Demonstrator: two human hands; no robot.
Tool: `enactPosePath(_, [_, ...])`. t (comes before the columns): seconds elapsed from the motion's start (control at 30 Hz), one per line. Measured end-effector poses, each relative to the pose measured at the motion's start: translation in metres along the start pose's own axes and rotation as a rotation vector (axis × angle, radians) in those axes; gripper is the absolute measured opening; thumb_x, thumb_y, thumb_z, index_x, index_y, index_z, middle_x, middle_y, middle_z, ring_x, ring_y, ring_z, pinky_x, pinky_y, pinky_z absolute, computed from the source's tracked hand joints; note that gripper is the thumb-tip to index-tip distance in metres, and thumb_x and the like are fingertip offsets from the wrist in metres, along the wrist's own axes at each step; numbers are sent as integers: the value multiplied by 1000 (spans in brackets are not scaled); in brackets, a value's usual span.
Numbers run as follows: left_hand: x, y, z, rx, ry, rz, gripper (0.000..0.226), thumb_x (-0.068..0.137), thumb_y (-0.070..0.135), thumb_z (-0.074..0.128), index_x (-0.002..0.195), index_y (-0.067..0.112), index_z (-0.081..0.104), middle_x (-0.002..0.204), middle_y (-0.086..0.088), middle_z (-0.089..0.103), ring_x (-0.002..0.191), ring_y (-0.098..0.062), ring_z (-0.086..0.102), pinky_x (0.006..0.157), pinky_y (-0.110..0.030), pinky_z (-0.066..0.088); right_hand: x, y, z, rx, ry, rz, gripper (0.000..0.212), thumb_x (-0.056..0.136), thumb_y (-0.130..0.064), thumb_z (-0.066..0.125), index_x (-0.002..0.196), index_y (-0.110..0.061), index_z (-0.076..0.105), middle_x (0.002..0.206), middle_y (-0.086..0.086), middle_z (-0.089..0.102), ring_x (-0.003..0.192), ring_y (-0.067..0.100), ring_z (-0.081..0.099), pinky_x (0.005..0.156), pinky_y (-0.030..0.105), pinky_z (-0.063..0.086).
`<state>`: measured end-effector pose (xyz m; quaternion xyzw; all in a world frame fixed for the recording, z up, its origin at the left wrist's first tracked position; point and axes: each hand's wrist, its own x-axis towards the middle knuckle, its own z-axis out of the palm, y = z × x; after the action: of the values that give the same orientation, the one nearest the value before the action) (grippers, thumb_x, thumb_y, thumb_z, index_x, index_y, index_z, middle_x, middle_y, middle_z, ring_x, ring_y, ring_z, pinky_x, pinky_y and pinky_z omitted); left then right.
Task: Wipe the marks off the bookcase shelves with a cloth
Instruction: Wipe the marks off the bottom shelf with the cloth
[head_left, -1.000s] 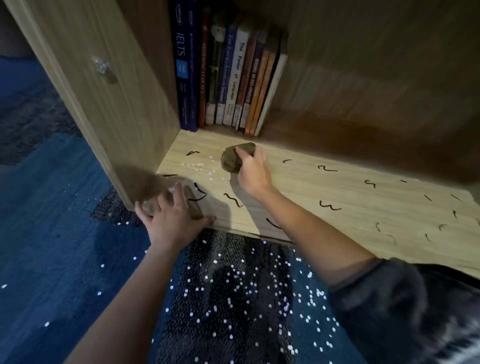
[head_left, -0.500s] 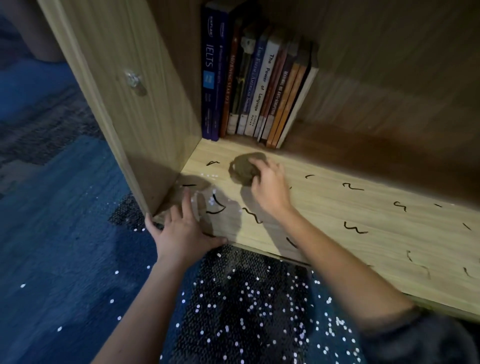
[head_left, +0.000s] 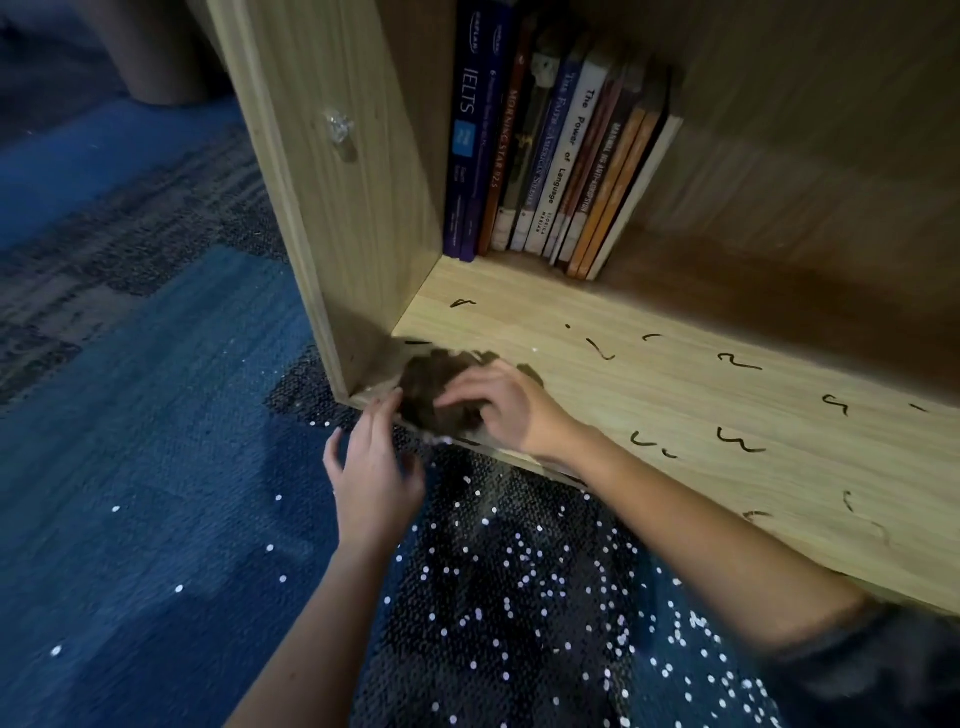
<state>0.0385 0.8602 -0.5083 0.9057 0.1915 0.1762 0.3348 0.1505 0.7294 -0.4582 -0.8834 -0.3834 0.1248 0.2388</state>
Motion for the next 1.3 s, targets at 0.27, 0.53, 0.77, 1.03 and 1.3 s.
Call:
enactPosePath(0.27, [-11, 12, -1, 8, -88, 20, 62, 81, 2, 54, 138, 21, 37, 135, 4, 48, 128, -11, 39, 113, -37, 7, -88, -8, -32, 301, -201, 60, 52, 80, 17, 37, 99, -20, 69, 106, -13, 60, 109, -1, 51, 99, 11, 35])
enactPosePath(0.53, [-13, 17, 1, 78, -156, 123, 56, 79, -2, 49, 130, 23, 49, 141, 10, 41, 130, -8, 36, 112, -42, 10, -110, -8, 1, 78, 29, 202, 51, 83, 8, 42, 115, -26, 62, 126, -9, 56, 123, 12, 44, 111, 36, 30])
enactPosePath(0.77, [-15, 21, -1, 127, -226, 148, 64, 83, 0, 48, 139, 27, 38, 147, 10, 34, 137, -4, 25, 113, -41, 5, -133, -13, 11, 38, 383, 186, 46, 82, 5, 48, 120, -17, 61, 109, -7, 60, 99, 7, 44, 92, 21, 38])
enactPosePath(1.03, [-17, 30, 8, 221, -337, 178, 63, 86, 6, 47, 143, 30, 33, 152, 15, 25, 142, -2, 12, 114, -45, -1, -161, 3, 38, -147, 445, 113, 44, 74, 7, 57, 114, -12, 65, 105, 3, 63, 99, 13, 43, 86, 34, 50])
enactPosePath(1.3, [-17, 29, 6, 235, -364, 186, 66, 85, 6, 48, 144, 29, 31, 152, 14, 23, 141, -4, 17, 114, -44, 2, -160, 0, 35, -125, 416, 115, 45, 73, 10, 53, 111, -9, 66, 103, 4, 65, 92, 17, 46, 80, 28, 46])
